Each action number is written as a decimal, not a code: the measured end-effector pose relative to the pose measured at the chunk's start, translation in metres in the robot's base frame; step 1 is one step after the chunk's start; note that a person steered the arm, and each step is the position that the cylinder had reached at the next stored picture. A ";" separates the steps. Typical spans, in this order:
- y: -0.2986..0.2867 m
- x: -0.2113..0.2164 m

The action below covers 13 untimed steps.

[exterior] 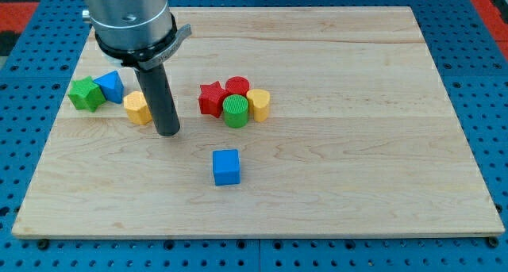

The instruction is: Move the blue cube to the bottom of the yellow hexagon

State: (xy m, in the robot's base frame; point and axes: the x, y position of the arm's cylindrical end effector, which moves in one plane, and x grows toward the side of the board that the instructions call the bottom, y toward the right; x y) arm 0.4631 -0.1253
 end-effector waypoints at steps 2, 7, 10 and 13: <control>-0.029 -0.021; 0.102 0.039; 0.103 0.073; 0.035 0.062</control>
State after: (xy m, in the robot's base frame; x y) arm 0.5253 -0.0899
